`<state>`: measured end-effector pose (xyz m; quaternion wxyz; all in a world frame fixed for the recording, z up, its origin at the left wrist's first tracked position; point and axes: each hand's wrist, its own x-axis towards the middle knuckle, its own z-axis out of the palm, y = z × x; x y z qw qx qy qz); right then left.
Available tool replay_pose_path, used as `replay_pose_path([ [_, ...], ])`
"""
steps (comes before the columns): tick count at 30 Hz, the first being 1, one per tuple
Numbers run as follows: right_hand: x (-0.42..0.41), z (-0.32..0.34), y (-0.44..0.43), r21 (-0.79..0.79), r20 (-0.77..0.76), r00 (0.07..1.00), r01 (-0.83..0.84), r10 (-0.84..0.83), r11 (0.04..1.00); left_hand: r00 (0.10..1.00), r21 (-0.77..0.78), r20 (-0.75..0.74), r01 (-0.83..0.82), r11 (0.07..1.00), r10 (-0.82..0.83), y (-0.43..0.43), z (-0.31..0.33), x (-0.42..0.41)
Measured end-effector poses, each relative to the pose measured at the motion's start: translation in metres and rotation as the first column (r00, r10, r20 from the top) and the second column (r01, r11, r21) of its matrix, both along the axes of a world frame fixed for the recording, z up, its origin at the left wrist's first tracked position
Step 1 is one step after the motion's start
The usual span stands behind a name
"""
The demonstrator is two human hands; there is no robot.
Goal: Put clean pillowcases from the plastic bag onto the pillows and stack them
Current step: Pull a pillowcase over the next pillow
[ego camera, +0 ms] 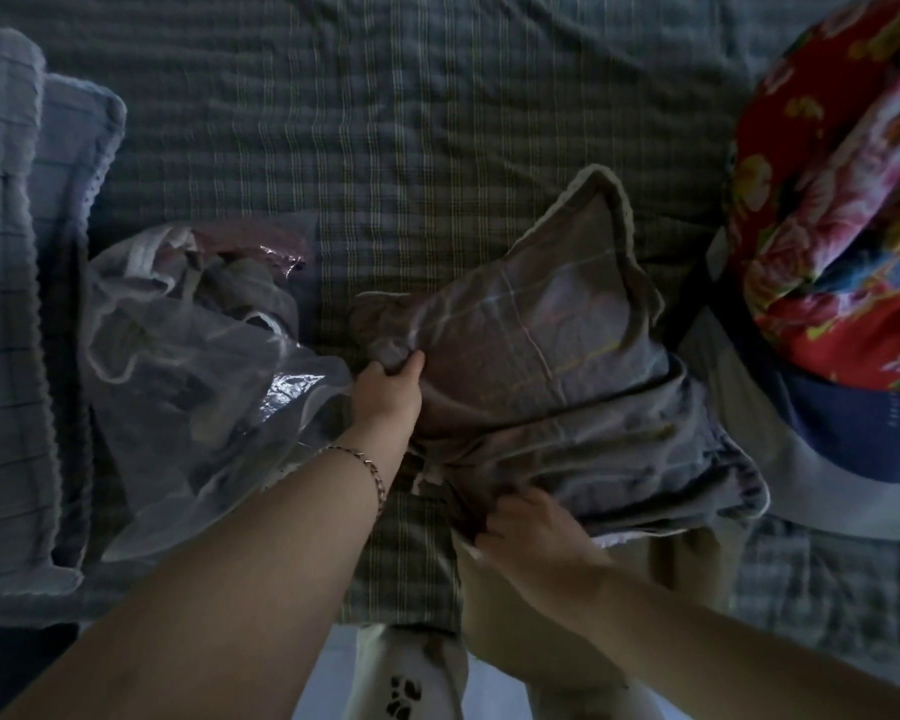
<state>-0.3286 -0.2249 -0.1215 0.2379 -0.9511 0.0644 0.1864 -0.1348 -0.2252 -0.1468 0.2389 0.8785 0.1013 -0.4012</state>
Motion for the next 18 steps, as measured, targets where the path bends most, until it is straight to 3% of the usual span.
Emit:
replay_pose_path([
  [3,-0.045,0.007,0.02,0.142,-0.165,0.986,0.017,0.007,0.99,0.997,-0.04,0.057,-0.047,0.998,0.049,-0.007,0.004,-0.003],
  [5,-0.059,0.008,0.021,0.112,-0.218,0.976,0.026,-0.001,0.993,0.995,-0.034,0.07,-0.072,0.997,0.074,-0.013,0.009,-0.007],
  [8,-0.068,0.008,0.007,0.02,-0.142,0.989,-0.04,0.042,0.999,0.989,-0.04,0.125,-0.073,0.997,0.078,-0.015,0.012,-0.004],
  [11,-0.09,0.016,-0.022,-0.018,-0.13,0.987,0.087,-0.089,0.996,0.988,-0.06,0.142,-0.048,0.997,0.056,-0.018,0.018,0.0],
  [14,-0.101,0.03,-0.036,0.024,-0.341,0.921,0.207,-0.186,0.978,0.984,-0.074,0.167,-0.053,0.996,0.065,-0.025,0.027,-0.001],
  [16,-0.098,0.041,-0.029,0.087,-0.526,0.839,0.218,-0.141,0.972,0.983,-0.113,0.167,-0.053,0.992,0.071,-0.038,0.029,0.002],
  [18,-0.093,0.036,-0.015,0.191,-0.613,0.788,0.21,-0.05,0.959,0.985,-0.146,0.175,0.013,0.989,0.013,-0.05,0.028,0.009],
])
